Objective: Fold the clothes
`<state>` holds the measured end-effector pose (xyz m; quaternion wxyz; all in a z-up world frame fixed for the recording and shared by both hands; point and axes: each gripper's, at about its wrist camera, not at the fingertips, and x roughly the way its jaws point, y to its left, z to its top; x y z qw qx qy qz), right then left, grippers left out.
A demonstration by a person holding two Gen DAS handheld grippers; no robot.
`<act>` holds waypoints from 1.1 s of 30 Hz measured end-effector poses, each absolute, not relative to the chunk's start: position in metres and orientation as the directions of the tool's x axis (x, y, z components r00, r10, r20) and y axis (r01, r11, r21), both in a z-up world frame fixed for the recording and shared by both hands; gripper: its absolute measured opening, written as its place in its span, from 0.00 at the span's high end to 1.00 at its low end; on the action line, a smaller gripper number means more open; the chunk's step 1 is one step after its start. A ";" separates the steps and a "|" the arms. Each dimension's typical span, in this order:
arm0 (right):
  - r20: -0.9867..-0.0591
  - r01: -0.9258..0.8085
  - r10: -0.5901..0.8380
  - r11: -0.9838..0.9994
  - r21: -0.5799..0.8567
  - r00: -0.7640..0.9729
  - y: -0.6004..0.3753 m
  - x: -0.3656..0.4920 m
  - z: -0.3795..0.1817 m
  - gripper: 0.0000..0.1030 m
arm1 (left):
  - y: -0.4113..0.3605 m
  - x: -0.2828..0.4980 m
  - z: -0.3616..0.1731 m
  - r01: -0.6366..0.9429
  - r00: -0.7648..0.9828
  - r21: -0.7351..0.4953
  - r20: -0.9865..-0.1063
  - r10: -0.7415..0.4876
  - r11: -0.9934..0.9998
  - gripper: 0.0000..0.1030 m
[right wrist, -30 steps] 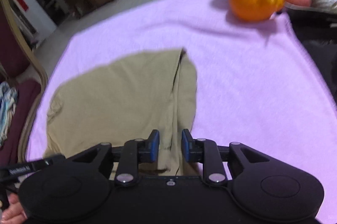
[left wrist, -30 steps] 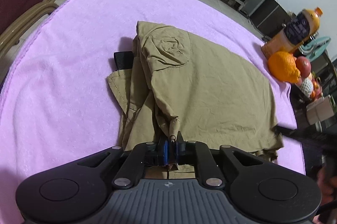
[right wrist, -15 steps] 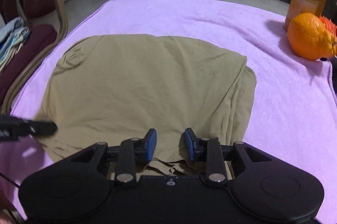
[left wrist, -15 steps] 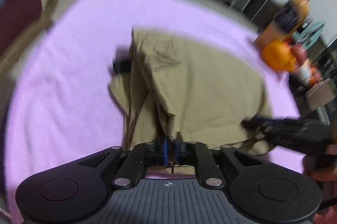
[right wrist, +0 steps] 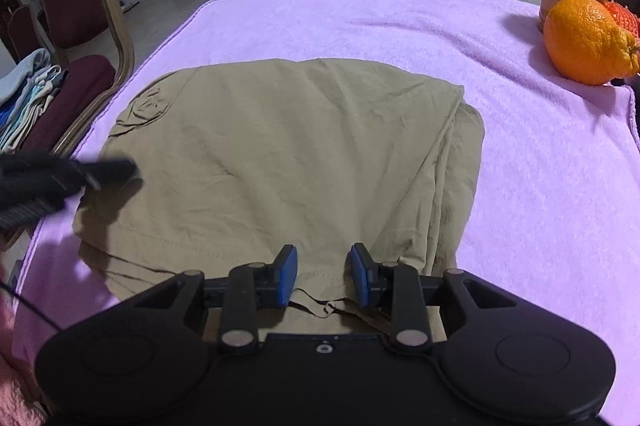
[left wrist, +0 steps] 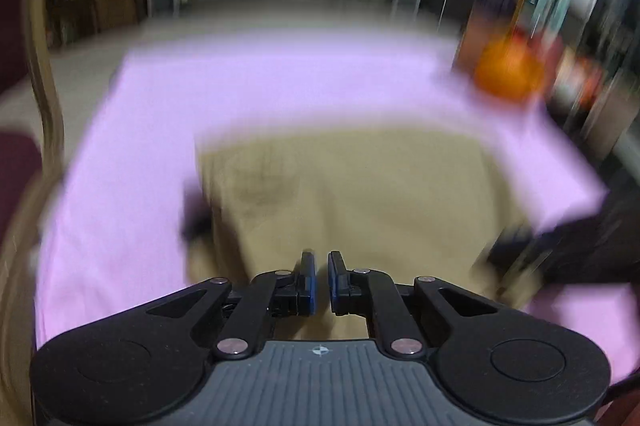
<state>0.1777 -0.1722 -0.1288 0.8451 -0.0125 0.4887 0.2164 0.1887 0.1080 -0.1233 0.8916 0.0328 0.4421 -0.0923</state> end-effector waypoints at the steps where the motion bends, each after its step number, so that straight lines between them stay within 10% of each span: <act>1: -0.835 -0.380 0.354 0.905 0.192 0.421 -0.175 0.177 -0.127 0.72 | 0.106 0.184 -0.125 0.208 0.599 0.002 -0.791 -0.126 0.978 0.91; 15: -0.650 0.019 0.457 0.809 0.587 0.607 -0.267 0.245 -0.115 0.75 | 0.110 0.180 -0.122 0.179 0.592 -0.028 -0.796 -0.130 0.983 0.92; 19: -0.711 -0.002 0.429 0.857 0.516 0.557 -0.251 0.260 -0.130 0.74 | 0.110 0.180 -0.121 0.183 0.591 -0.028 -0.796 -0.132 0.983 0.91; 22: -0.803 -0.128 0.288 0.957 0.260 0.522 -0.228 0.259 -0.133 0.97 | 0.110 0.181 -0.120 0.185 0.591 -0.028 -0.796 -0.134 0.982 0.91; 26: -0.846 -0.102 0.052 0.995 -0.003 0.531 -0.227 0.243 -0.133 0.93 | 0.110 0.180 -0.120 0.187 0.591 -0.027 -0.795 -0.134 0.982 0.91; 33: -0.681 -0.256 0.340 0.940 0.226 0.648 -0.227 0.210 -0.091 0.83 | 0.107 0.177 -0.121 0.181 0.601 -0.016 -0.789 -0.124 0.983 0.91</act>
